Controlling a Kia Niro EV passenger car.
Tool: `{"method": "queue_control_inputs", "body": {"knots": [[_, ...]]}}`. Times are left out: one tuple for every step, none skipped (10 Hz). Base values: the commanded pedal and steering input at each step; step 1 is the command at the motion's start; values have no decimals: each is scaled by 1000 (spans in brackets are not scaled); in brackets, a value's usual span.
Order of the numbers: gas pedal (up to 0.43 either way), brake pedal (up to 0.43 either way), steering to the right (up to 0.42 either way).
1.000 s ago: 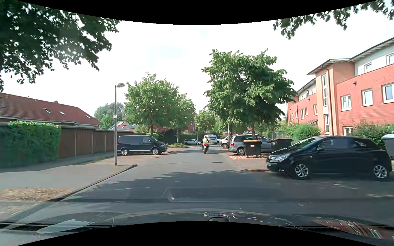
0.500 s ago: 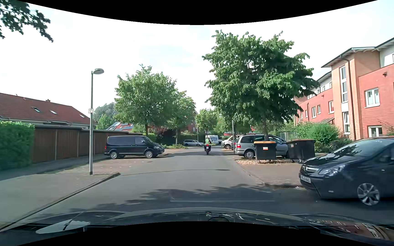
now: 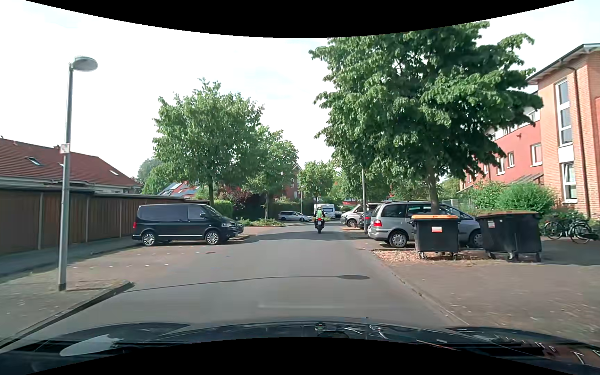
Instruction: Follow the waypoints while adhering to traffic rules and regulations
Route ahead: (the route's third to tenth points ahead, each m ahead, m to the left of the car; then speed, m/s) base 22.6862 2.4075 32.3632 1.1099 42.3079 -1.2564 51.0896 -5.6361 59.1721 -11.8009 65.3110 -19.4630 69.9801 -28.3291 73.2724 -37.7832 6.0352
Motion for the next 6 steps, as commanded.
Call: {"method": "queue_control_inputs", "body": {"knots": [[169,0,-4],[169,0,-4],[157,0,-4],[157,0,-4],[157,0,-4],[157,0,-4]]}}
